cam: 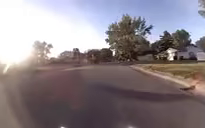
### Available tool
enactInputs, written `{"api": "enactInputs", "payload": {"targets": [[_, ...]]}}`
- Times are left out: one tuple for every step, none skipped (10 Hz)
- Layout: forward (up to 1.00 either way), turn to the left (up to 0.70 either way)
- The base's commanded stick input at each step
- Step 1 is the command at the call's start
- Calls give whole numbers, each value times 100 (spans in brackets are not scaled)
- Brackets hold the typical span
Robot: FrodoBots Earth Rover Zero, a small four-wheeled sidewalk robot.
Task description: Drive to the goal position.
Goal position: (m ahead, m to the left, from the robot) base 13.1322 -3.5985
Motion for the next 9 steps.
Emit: {"api": "enactInputs", "payload": {"targets": [[100,-32],[100,-10],[100,-1],[100,-3],[100,-36],[100,-20],[100,-1],[100,0],[100,0]]}}
